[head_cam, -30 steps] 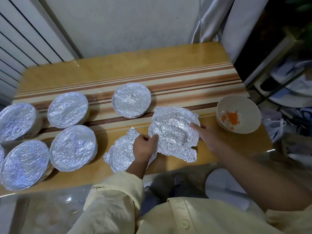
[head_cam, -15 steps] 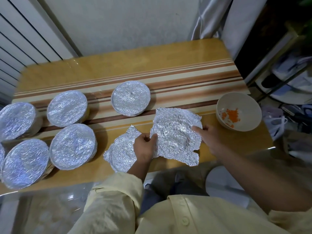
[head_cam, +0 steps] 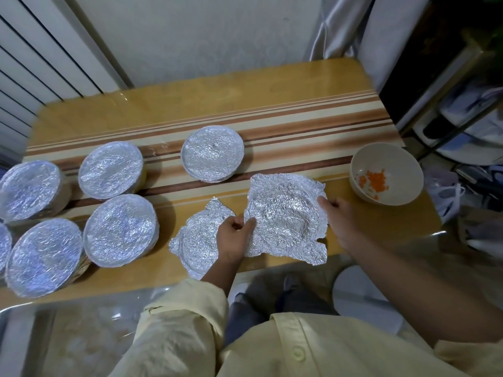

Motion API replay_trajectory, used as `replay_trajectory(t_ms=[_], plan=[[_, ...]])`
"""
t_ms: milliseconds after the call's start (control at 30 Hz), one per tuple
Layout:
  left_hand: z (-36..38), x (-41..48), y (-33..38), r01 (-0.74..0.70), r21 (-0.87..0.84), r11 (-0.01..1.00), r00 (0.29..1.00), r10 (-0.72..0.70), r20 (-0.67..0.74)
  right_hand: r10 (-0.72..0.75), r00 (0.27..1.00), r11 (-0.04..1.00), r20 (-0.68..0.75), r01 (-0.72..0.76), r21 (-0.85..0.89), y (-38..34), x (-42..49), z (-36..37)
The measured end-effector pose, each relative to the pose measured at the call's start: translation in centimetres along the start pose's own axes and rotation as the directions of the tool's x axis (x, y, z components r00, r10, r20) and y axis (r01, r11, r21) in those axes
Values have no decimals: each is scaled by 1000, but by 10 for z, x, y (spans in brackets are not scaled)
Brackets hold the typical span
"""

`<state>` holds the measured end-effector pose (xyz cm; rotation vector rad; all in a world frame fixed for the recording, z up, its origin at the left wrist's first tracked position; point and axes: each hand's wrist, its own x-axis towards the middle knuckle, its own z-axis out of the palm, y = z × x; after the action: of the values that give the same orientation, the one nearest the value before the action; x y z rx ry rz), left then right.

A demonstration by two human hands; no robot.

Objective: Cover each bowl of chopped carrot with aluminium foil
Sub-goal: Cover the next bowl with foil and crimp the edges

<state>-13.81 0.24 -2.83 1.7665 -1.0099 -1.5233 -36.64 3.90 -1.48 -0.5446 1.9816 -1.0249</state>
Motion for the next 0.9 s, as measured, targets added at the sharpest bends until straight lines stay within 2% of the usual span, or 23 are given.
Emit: replay_trajectory(t_ms=[133, 233, 367, 433, 500, 567, 600, 633, 667, 700, 733, 800, 900], plan=[[-1, -1, 3, 16, -60, 998, 999, -14, 37, -41, 999, 999, -17, 41, -32, -1, 2, 3], [-5, -1, 6, 31, -95, 995, 993, -20, 115, -55, 998, 998, -29, 54, -39, -2, 5, 3], [-21, -2, 14, 86, -32, 996, 961, -74, 267, 32, 999, 999, 34, -33, 28, -3, 7, 0], [-25, -3, 20, 99, 0, 995, 952, -94, 291, 68, 996, 996, 57, -71, 52, -3, 8, 0], [-21, -7, 27, 69, 5, 998, 969, -68, 236, 74, 995, 995, 61, -78, 61, -3, 9, -1], [-15, -9, 26, -119, 93, 989, 992, 116, 40, 61, 996, 997, 60, -64, 48, -4, 9, -2], [-11, -9, 25, -275, 246, 929, 951, 300, -71, 50, 997, 998, 59, -52, 41, -4, 9, -2], [-8, -9, 25, -412, 422, 807, 865, 492, -97, 38, 998, 999, 57, -40, 36, -4, 8, -2], [-4, -7, 24, -512, 541, 667, 771, 635, -53, 28, 998, 999, 54, -30, 36, -5, 8, -2], [2, -4, 25, -574, 596, 561, 718, 695, 37, 20, 998, 999, 51, -21, 34, -6, 7, -2], [8, 0, 23, -611, 627, 484, 704, 694, 150, 14, 999, 999, 52, -15, 33, -6, 7, -2], [21, 2, 18, -625, 698, 348, 721, 600, 346, 2, 998, 999, 62, -4, 32, -6, 6, -2], [31, 8, -1, -618, 757, 213, 730, 513, 451, -23, 999, 999, 25, 22, 47, -6, 5, -1]])
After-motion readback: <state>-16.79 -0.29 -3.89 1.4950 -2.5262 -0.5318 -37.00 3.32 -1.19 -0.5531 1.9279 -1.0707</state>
